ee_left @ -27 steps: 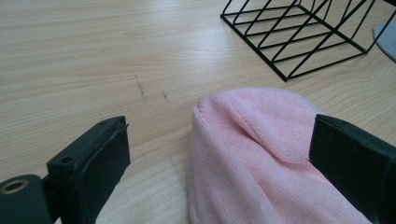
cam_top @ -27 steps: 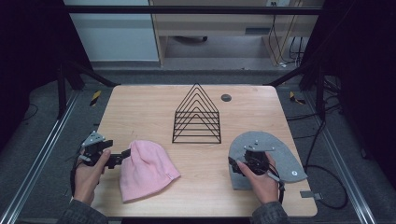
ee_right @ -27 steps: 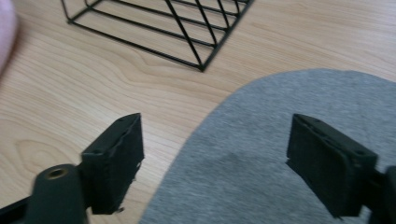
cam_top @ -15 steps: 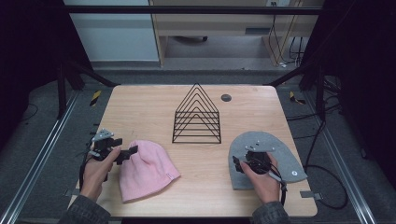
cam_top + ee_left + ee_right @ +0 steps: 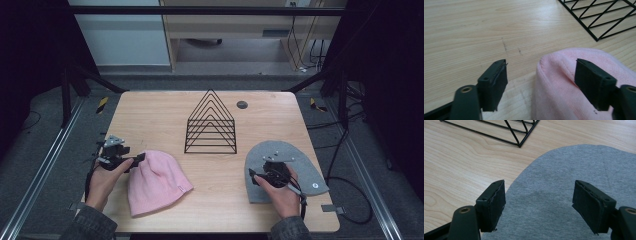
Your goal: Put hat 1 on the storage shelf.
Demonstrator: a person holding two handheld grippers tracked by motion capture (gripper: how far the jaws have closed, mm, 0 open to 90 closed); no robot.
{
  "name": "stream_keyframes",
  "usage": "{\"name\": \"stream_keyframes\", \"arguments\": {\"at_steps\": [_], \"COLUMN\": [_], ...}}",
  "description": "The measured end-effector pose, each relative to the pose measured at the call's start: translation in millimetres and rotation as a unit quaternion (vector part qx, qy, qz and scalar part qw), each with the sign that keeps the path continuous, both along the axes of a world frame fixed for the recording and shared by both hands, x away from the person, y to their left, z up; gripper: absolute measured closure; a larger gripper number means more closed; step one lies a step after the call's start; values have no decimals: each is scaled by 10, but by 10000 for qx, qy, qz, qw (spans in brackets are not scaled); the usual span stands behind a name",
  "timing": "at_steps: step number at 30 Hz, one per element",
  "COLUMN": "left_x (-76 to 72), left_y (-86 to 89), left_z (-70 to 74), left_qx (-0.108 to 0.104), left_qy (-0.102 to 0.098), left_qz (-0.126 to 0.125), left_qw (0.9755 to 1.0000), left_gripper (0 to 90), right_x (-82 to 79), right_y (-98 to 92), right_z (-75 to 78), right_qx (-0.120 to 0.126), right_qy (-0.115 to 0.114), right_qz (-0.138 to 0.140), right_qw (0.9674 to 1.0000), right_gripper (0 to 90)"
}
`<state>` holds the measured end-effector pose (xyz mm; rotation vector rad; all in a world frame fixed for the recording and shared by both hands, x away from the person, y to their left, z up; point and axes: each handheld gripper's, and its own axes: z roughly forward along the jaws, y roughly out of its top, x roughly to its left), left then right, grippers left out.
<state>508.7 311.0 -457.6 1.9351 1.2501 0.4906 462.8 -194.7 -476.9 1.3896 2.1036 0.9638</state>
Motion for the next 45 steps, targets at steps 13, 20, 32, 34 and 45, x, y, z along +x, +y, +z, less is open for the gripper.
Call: {"name": "stream_keyframes", "arguments": {"at_steps": [13, 20, 32, 34, 45], "left_x": [107, 121, 132, 131, 112], "left_y": [-119, -140, -172, -192, -216], "left_z": [-135, -196, -268, -277, -263], "left_qx": [280, 457, 300, 294, 214], "left_qy": [184, 350, 639, 695, 755], "left_qz": [-8, -15, -317, -396, -532], "left_qw": [9994, 9983, 9970, 9964, 9955], "left_gripper": [381, 427, 524, 551, 783], "right_x": [6, 22, 28, 30, 25], "right_y": [25, 63, 86, 87, 77], "right_z": [-27, -56, -77, -77, -58], "right_qx": [-61, -89, -161, -172, -112], "right_qy": [134, 269, 341, 344, 365], "right_qz": [37, 135, 201, 197, 163], "right_qw": [9999, 9995, 9991, 9991, 9991], "right_gripper": [254, 242, 231, 231, 231]}}
